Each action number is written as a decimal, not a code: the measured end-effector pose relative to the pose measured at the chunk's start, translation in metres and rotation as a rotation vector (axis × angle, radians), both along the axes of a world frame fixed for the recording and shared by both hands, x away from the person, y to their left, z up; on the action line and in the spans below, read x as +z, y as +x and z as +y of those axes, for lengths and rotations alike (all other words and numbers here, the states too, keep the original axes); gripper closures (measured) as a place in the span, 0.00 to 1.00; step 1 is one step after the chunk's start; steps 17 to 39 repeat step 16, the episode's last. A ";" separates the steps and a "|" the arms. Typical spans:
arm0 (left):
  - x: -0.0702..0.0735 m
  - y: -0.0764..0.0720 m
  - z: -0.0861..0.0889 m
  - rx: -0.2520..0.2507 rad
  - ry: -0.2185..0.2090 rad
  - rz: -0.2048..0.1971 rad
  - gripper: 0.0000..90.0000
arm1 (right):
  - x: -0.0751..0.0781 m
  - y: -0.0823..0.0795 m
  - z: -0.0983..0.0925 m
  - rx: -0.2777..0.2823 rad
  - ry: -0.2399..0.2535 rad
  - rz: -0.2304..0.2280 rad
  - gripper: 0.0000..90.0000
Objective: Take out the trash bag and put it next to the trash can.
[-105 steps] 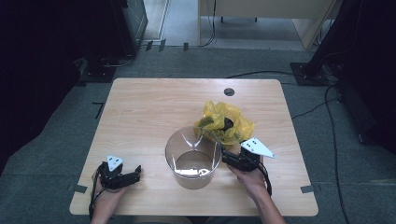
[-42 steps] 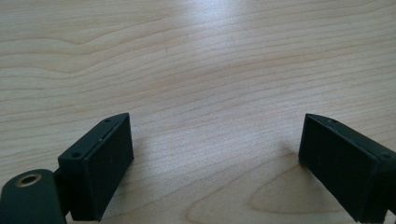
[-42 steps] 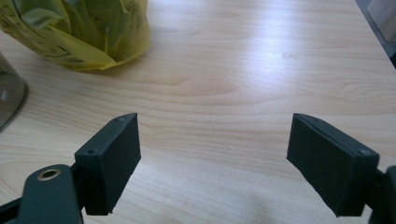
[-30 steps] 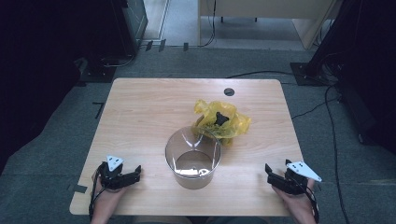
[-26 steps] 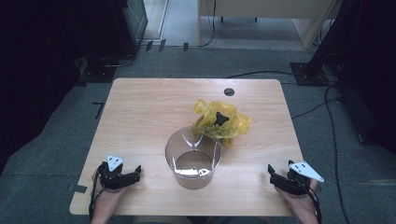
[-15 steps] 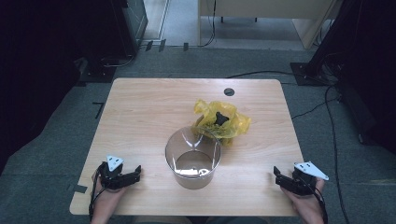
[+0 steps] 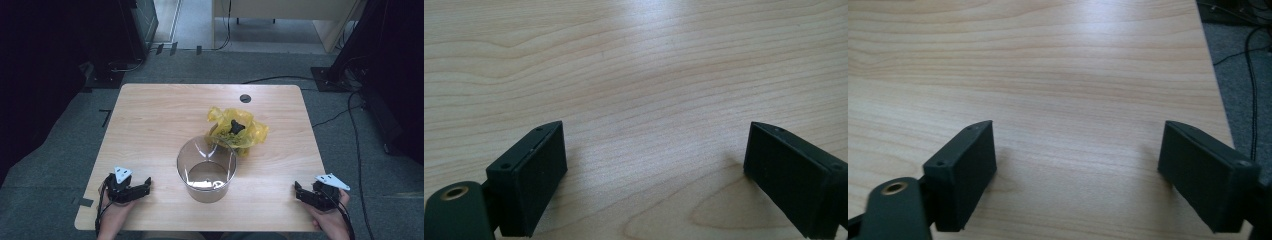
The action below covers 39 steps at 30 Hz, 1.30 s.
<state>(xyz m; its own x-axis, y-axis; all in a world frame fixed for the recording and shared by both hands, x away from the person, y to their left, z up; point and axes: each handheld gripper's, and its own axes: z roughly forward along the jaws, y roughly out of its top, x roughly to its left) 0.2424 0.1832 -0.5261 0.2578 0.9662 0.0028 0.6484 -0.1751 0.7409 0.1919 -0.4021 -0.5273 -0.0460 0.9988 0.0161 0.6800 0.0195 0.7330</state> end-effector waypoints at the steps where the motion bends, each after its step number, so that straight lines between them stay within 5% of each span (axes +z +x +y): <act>1: 0.000 0.000 0.000 0.000 0.000 0.000 0.10 | 0.000 0.000 0.000 0.005 0.001 0.001 0.16; 39: 0.000 0.001 0.000 0.000 0.000 0.000 0.10 | -0.001 -0.001 0.000 0.004 0.003 -0.006 0.15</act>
